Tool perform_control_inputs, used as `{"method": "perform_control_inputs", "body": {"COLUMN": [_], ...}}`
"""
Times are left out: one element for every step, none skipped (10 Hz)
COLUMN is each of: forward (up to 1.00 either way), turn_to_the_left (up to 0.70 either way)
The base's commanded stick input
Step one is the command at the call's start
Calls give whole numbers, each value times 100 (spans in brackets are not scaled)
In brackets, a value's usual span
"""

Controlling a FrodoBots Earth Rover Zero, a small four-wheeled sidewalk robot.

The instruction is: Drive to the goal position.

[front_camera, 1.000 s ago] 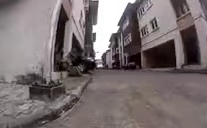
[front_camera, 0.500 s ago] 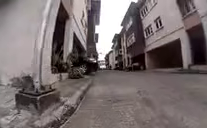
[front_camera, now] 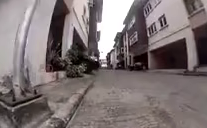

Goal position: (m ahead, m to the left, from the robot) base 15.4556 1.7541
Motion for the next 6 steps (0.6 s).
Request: {"method": "perform_control_inputs", "body": {"forward": [70,70,70,70,70,70], "turn_to_the_left": [0,0,-24,-35,-35,-35]}}
